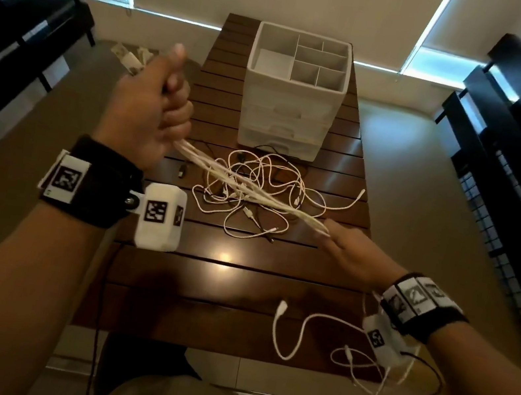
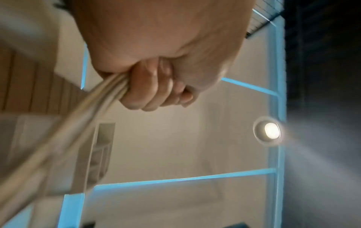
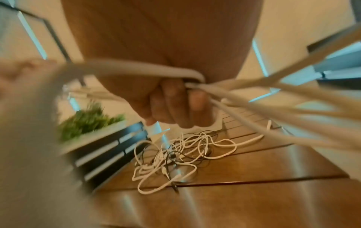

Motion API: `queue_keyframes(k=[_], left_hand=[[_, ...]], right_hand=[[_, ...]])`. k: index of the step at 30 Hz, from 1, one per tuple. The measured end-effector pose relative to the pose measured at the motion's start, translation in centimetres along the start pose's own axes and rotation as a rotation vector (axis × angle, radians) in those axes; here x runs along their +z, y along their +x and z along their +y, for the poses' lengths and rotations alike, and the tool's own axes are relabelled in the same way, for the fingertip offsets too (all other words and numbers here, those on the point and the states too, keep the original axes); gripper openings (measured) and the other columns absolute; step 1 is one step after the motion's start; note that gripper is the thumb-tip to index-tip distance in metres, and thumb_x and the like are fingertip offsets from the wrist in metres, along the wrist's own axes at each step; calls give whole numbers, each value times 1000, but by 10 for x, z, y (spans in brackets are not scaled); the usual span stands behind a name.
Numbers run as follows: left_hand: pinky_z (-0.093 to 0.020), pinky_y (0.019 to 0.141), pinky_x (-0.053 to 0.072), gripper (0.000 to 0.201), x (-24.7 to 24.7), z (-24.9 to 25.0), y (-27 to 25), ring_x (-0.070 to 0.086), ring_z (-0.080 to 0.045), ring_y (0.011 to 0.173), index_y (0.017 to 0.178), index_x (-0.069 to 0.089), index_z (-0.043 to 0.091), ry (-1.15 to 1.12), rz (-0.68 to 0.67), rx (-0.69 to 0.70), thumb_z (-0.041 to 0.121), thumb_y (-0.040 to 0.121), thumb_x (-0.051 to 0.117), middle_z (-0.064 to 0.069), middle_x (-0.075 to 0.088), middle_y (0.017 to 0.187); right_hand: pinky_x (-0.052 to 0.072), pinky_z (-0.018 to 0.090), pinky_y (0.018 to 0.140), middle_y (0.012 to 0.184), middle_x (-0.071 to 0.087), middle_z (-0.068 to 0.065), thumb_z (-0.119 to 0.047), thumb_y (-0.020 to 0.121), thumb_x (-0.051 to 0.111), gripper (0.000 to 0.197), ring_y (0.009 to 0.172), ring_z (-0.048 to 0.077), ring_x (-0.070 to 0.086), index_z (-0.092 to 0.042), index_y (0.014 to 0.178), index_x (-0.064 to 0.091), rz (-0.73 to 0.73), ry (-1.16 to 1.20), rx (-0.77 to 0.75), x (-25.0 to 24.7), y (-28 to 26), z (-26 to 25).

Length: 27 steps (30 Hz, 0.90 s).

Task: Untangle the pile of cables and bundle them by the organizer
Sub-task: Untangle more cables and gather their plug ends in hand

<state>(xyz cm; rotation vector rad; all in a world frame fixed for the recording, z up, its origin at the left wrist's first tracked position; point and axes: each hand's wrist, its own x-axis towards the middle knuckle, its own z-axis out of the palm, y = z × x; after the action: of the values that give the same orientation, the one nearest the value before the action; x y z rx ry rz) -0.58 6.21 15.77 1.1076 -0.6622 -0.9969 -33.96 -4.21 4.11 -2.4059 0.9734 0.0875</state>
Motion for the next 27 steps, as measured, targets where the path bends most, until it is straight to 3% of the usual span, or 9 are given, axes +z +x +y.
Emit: queue_keyframes(k=[5, 9, 12, 14, 16, 18, 20, 24, 27], left_hand=[[-21, 30, 16, 51, -1, -1, -6, 11, -9, 38, 62, 24, 25, -216, -7, -44, 30, 104, 53, 8, 16, 47], [-22, 32, 12, 53, 7, -19, -17, 8, -10, 40, 59, 23, 26, -233, 46, -92, 25, 102, 55, 8, 15, 46], [-20, 30, 15, 54, 11, -35, -21, 12, -7, 36, 58, 24, 27, -225, 61, -141, 22, 102, 55, 9, 16, 46], [-19, 31, 14, 56, 12, -45, -21, 14, -7, 35, 55, 26, 27, -232, 54, -167, 21, 102, 55, 9, 17, 45], [-18, 32, 13, 57, 15, -55, -19, 14, -7, 35, 53, 27, 27, -224, 42, -183, 19, 102, 55, 8, 17, 46], [-18, 33, 12, 57, 17, -65, -17, 14, -8, 35, 53, 28, 27, -211, 27, -192, 18, 103, 54, 7, 18, 46], [-18, 33, 13, 56, 18, -71, -15, 15, -8, 36, 52, 32, 28, -194, -1, -196, 16, 103, 54, 7, 20, 47], [-18, 35, 13, 54, 13, -77, -4, 15, -7, 36, 55, 33, 27, -147, 24, -207, 13, 103, 54, 7, 21, 48], [-18, 35, 13, 50, 2, -80, 6, 17, -7, 34, 60, 31, 25, -148, 61, -218, 13, 103, 55, 7, 22, 47]], right_hand=[[41, 34, 62, 69, 54, -6, -29, 110, 44, 13, 60, 10, 52, -22, 99, 47, -97, -28, 16, 21, -3, 4], [51, 35, 77, 87, 62, -7, -40, 106, 54, 16, 81, 15, 64, -25, 102, 52, -252, 58, 69, 37, -8, 11], [45, 11, 79, 110, 60, -20, -57, 91, 70, 35, 99, -1, 61, -39, 113, 49, -365, 140, 81, 26, -11, 2], [46, 14, 80, 124, 61, -14, -64, 87, 71, 55, 108, 2, 61, -33, 129, 53, -336, 173, 105, 14, 3, 0], [54, 28, 83, 126, 65, -4, -70, 87, 65, 68, 107, 10, 64, -22, 134, 58, -192, 152, 94, 6, 28, -3], [60, 40, 83, 111, 71, 0, -70, 86, 65, 64, 97, 16, 69, -17, 123, 66, -30, 137, 72, 4, 60, -6], [56, 37, 90, 115, 69, 0, -51, 90, 73, 50, 106, 20, 68, -18, 126, 66, 5, 151, 71, -3, 88, -18], [53, 38, 91, 118, 68, -6, -24, 90, 79, 53, 112, 22, 65, -28, 138, 57, -397, 41, 80, -19, 119, -37], [48, 26, 70, 112, 66, -11, -21, 92, 74, 51, 99, 15, 65, -31, 139, 56, -617, -401, 118, -25, 111, -37]])
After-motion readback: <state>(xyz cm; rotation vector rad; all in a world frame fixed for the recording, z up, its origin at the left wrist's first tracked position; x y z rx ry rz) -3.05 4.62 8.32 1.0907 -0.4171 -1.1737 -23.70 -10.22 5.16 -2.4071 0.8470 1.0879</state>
